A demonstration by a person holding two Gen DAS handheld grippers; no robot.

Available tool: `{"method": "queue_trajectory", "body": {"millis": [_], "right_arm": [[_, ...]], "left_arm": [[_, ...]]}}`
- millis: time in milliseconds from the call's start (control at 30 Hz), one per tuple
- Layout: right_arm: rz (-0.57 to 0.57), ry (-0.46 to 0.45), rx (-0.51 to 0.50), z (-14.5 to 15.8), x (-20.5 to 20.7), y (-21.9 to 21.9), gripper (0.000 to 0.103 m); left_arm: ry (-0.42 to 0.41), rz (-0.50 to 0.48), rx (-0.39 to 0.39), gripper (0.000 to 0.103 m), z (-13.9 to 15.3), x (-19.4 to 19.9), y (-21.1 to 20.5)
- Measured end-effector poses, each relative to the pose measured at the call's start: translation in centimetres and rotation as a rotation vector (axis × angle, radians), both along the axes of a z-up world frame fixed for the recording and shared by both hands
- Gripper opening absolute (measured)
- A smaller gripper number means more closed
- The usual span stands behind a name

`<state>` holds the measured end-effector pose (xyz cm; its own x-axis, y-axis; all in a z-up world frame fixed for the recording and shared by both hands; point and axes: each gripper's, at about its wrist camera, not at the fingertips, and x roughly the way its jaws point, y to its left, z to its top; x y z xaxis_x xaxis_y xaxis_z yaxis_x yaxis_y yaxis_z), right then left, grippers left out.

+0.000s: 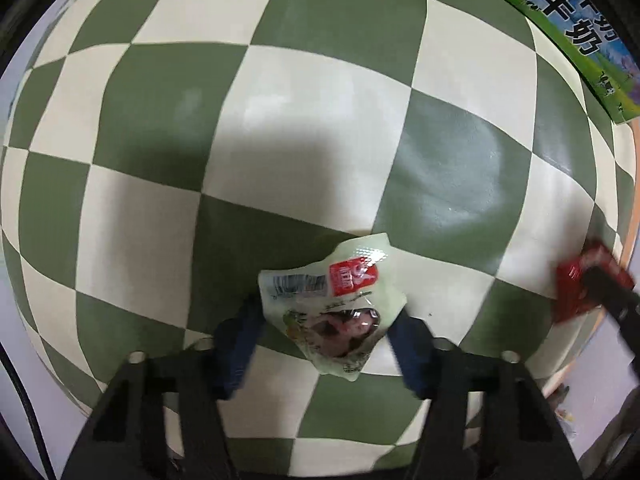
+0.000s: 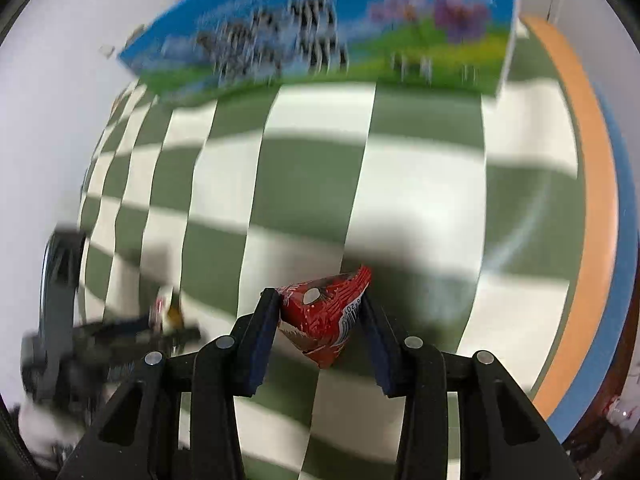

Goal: Organize snacks
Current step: 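Grasp the white photo-printed packet with the left tool while the right tool grasps the red packet, then carry both packets into the cardboard box and open both tools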

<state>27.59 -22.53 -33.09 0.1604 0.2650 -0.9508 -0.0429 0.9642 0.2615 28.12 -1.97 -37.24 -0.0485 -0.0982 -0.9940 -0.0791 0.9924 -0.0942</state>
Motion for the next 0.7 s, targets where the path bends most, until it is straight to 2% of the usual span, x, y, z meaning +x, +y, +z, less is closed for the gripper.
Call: {"method": "queue_trajectory", "body": {"millis": [300, 467, 600, 700], "right_arm": [[-0.031, 0.016, -0.019, -2.2, -0.4, 0.5, 0.044], [-0.006, -0.015, -0.025, -0.9, -0.3, 1.0, 0.04], [-0.011, -0.049, 0.021, 1.4, -0.3, 0.8, 0.04], [-0.026, -0.096, 0.067, 4.3, 0.5, 0.3, 0.039]], "left_arm": [[-0.04, -0.029, 0.03, 0.052, 0.5, -0.7, -1.6], [-0.085, -0.054, 0.019, 0.052, 2.3, -0.7, -2.0], [-0.139, -0.073, -0.036, 0.052, 5.9, -0.2, -2.8], [-0.2, -0.09, -0.088, 0.052, 9.8, 1.2, -4.0]]}}
